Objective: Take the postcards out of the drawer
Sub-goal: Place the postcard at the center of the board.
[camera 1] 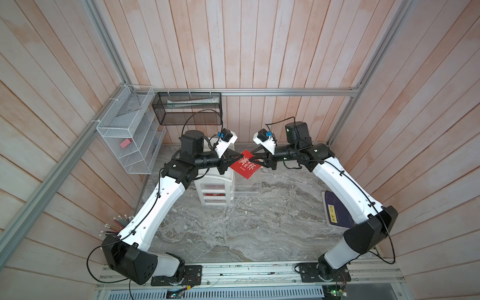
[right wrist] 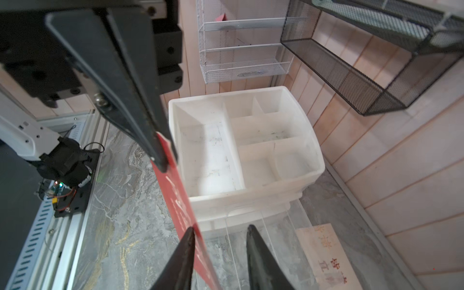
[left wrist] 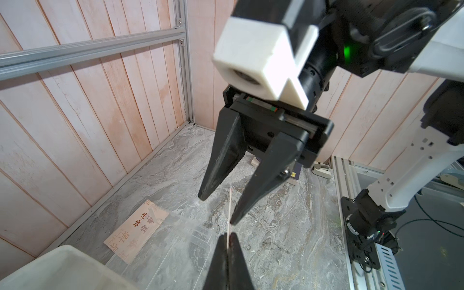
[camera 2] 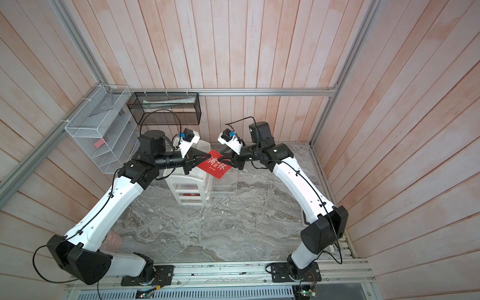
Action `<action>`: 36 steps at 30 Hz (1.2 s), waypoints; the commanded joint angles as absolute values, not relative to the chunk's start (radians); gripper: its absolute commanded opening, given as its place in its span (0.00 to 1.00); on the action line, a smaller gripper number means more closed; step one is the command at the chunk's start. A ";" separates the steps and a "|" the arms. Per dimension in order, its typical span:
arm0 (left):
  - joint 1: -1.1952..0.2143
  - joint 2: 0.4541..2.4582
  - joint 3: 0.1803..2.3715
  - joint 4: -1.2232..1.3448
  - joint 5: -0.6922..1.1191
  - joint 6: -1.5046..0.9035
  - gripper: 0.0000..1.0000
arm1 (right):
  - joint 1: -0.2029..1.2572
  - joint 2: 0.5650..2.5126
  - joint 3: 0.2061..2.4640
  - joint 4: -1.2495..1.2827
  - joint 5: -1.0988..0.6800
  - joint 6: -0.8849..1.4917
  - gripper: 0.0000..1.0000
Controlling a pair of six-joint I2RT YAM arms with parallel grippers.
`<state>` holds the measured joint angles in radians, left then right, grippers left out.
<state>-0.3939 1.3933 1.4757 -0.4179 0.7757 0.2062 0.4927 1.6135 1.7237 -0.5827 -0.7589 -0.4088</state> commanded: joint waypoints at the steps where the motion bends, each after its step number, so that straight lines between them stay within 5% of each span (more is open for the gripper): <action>1: -0.397 1.409 1.470 -0.348 0.711 0.132 0.00 | 0.429 1.545 1.643 -0.388 -0.804 -0.242 0.44; 10: -0.396 1.425 1.454 -0.154 0.568 -0.144 0.00 | 0.273 1.447 1.240 0.272 -0.816 0.379 0.53; 19: -0.394 1.356 1.304 0.087 0.560 -0.320 0.00 | 0.272 1.525 1.040 0.803 -0.932 0.772 0.55; 36: -0.396 1.374 1.232 0.212 0.601 -0.377 0.00 | 0.363 1.644 1.081 0.943 -0.972 0.874 0.48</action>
<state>-0.3939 1.3796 1.2545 0.1509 0.5793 -0.3550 0.3473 1.6287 1.0481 0.8810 -0.9432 0.8474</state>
